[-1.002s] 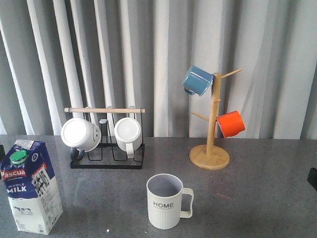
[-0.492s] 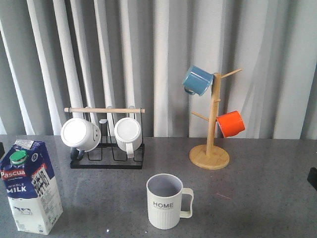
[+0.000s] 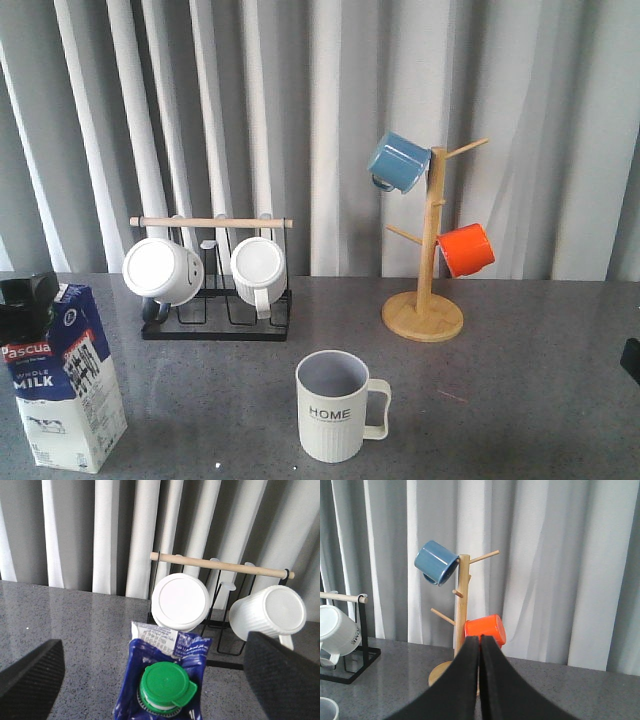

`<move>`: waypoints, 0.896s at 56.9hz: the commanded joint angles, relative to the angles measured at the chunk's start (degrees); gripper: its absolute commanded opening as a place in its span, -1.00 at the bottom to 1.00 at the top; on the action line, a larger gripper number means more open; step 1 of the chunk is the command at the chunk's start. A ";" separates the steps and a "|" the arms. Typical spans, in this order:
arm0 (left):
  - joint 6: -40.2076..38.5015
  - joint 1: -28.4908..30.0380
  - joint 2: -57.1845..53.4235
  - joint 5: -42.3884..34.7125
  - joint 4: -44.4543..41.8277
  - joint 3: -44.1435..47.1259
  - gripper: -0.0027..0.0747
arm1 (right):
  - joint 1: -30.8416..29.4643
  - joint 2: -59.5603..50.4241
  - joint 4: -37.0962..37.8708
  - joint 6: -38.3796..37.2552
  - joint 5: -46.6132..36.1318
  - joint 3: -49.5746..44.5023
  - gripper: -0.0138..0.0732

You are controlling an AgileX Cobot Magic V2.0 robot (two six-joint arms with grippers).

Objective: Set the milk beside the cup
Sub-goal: 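Lower the left gripper onto the milk carton top and grasp it, then lift the milk carton with the left gripper and carry it toward the mug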

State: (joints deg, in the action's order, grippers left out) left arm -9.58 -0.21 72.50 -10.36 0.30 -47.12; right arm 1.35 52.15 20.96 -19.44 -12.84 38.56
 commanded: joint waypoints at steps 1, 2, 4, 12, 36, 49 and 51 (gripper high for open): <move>-0.71 0.00 1.16 -6.69 0.49 -1.93 0.94 | -0.33 -0.63 0.22 0.14 -3.80 1.89 -0.70; -0.71 0.00 1.71 -7.00 0.49 -1.93 0.94 | -0.33 -0.63 0.22 0.14 -3.80 1.89 -0.70; -0.71 -0.12 2.51 -7.55 0.25 -1.93 0.94 | -0.33 -0.63 0.22 0.14 -3.80 1.89 -0.70; -2.32 -1.07 5.54 -8.16 -0.30 -1.93 0.93 | -0.33 -0.63 0.22 0.14 -3.85 1.89 -0.70; -5.19 -1.03 12.55 -10.12 1.02 -1.74 -0.05 | -0.33 -0.63 0.22 0.14 -3.85 1.89 -0.70; -4.92 -1.03 12.49 -11.32 0.53 -1.74 -0.95 | -0.33 -0.63 0.22 0.14 -3.85 1.89 -0.70; -4.92 -1.03 12.49 -11.20 0.53 -1.74 -0.95 | -0.33 -0.63 0.22 0.14 -3.85 1.89 -0.70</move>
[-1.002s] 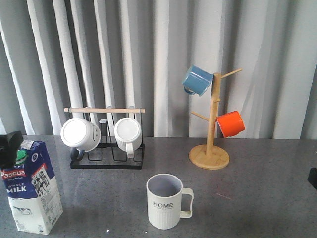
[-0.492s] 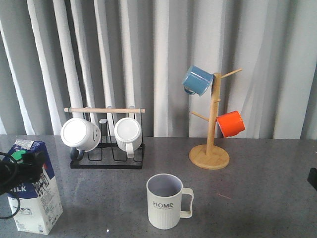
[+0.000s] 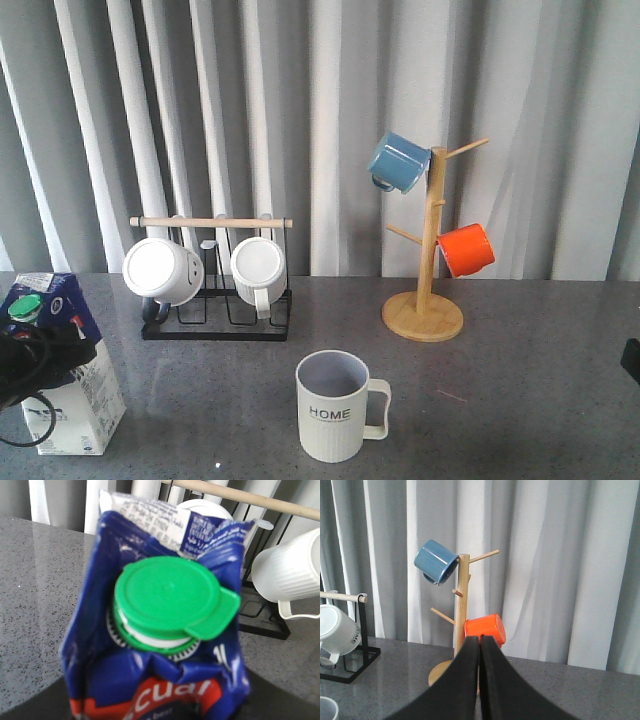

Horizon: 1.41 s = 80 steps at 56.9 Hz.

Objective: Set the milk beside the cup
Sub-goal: 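Lift the milk carton with the left gripper and carry it toward the mug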

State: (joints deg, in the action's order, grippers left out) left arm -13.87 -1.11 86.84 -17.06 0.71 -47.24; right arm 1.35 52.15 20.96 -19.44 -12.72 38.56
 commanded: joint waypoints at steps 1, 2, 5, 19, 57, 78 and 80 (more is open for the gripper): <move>-0.63 -0.13 -1.85 -4.49 0.13 -1.62 -0.95 | -0.33 -0.63 0.22 0.14 -3.97 1.89 -0.70; -0.63 -0.13 -1.85 -4.49 0.13 -1.62 -0.95 | -0.33 -0.63 0.22 0.14 -3.97 1.89 -0.70; -0.63 -0.13 -1.85 -4.49 0.13 -1.62 -0.95 | -0.33 -0.63 0.22 0.14 -3.97 1.89 -0.70; -0.02 -0.13 -3.39 -0.92 0.33 -2.80 -0.95 | -0.33 -0.63 0.22 0.14 -3.97 1.89 -0.70; 70.42 -31.49 -7.73 -18.75 72.04 -13.90 -0.95 | -0.33 -0.63 0.22 0.14 -3.98 1.89 -0.70; 66.63 -40.31 4.00 -25.78 72.15 -19.19 -0.94 | -0.33 -0.63 0.22 0.14 -3.92 1.89 -0.70; 66.53 -40.65 4.77 -25.84 72.15 -19.28 -0.94 | -0.33 -0.63 0.22 0.14 -3.92 1.89 -0.70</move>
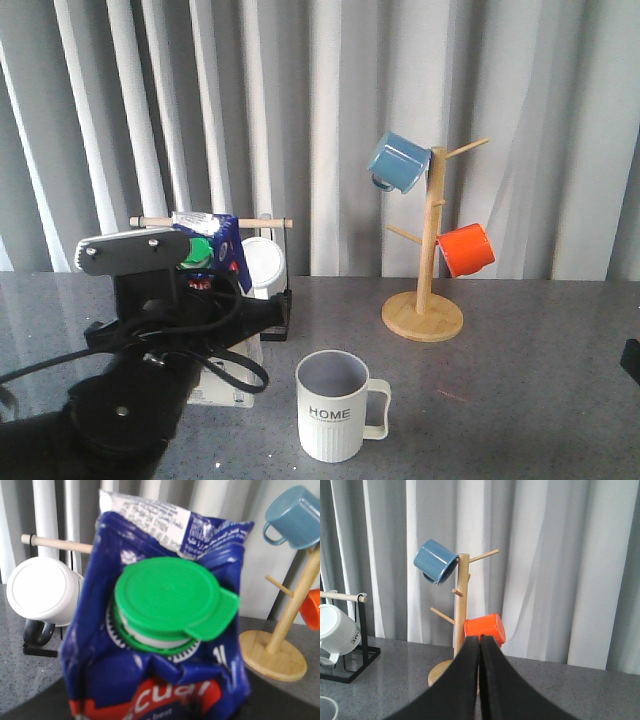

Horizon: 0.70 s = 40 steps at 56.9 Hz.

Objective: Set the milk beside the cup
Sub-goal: 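Lift the milk carton with the left gripper and carry it toward the mug, then lower the milk carton onto the table beside the white mug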

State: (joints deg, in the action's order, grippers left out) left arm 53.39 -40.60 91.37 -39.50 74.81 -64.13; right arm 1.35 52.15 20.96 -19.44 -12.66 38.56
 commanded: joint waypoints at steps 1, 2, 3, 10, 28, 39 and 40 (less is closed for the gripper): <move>-0.73 -1.35 0.67 -3.53 -1.94 -2.46 -0.94 | -0.33 -0.63 0.22 0.14 -3.98 1.89 -0.70; -0.81 -1.53 0.96 -3.50 -1.94 -2.54 -0.94 | -0.33 -0.63 0.22 0.14 -4.05 1.89 -0.70; -1.11 -1.62 1.26 -3.50 -1.94 -2.64 -0.94 | -0.33 -0.63 0.22 0.14 -4.05 1.89 -0.70; -4.87 -2.19 3.26 -4.71 -1.98 -2.95 -0.93 | -0.33 -0.63 0.22 0.14 -4.05 1.89 -0.70; -12.62 -2.19 7.41 -10.75 -3.04 -2.95 -0.93 | -0.33 -0.63 0.22 0.14 -4.04 1.89 -0.70; -12.64 -2.43 9.55 -9.45 -5.63 -2.95 -0.93 | -0.33 -0.63 0.22 0.14 -4.04 1.89 -0.70; -12.66 -2.43 9.63 -9.36 -5.63 -2.95 -0.93 | -0.33 -0.63 0.22 0.14 -4.04 1.89 -0.70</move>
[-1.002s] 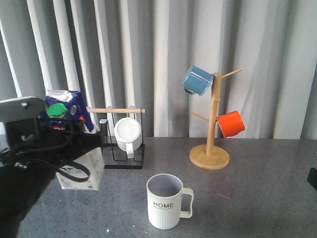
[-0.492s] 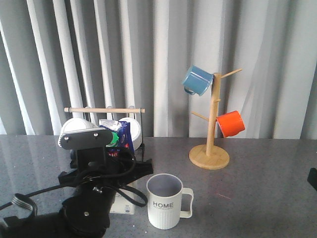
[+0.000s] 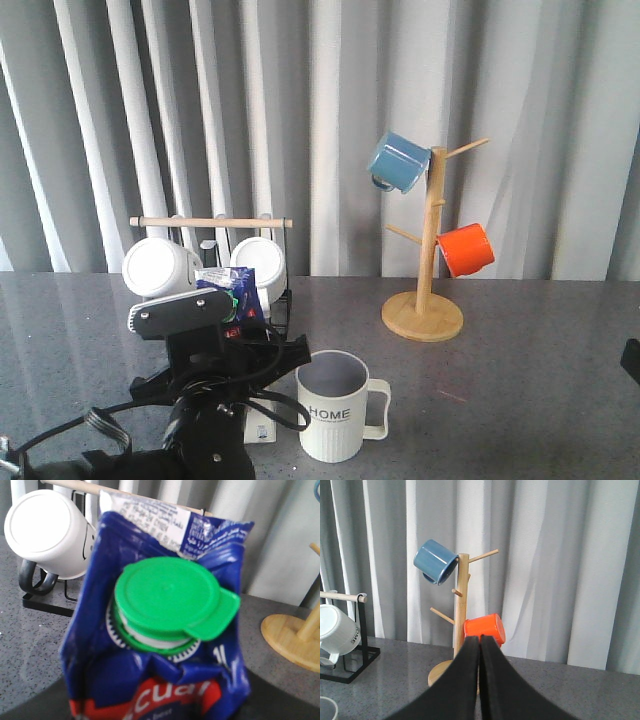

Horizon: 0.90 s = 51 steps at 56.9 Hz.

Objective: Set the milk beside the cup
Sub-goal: 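Lower the milk carton onto the table beside the white mug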

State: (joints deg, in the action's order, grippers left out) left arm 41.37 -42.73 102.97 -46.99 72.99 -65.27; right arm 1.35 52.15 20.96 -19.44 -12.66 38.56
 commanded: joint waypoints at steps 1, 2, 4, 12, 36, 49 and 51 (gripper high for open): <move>-0.70 -0.30 -1.97 -1.73 -3.81 -1.81 -0.93 | -0.33 -0.63 0.22 0.14 -4.04 1.89 -0.70; -0.74 -0.30 -1.92 -1.59 -3.87 -1.81 -0.93 | -0.33 -0.63 0.22 0.14 -4.04 1.89 -0.70; -0.92 -0.30 -1.78 -1.40 -4.25 -1.81 -0.93 | -0.33 -0.63 0.22 0.14 -4.04 1.89 -0.70; -2.20 -0.30 -1.23 0.53 -5.18 -1.81 -0.93 | -0.33 -0.63 0.22 0.14 -4.04 1.89 -0.70; -2.15 -0.30 -0.28 2.72 -5.15 -1.81 -0.93 | -0.33 -0.63 0.22 0.14 -4.04 1.89 -0.70; -2.15 -0.30 -0.28 3.55 -5.15 -1.81 -0.93 | -0.33 -0.63 0.22 0.14 -4.04 1.89 -0.70; -2.15 -0.30 -0.28 3.63 -5.15 -1.81 -0.93 | -0.33 -0.63 0.22 0.14 -4.04 1.89 -0.70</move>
State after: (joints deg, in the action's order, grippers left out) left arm 39.84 -42.85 105.04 -42.90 69.45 -65.59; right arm 1.35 52.15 20.96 -19.44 -12.66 38.56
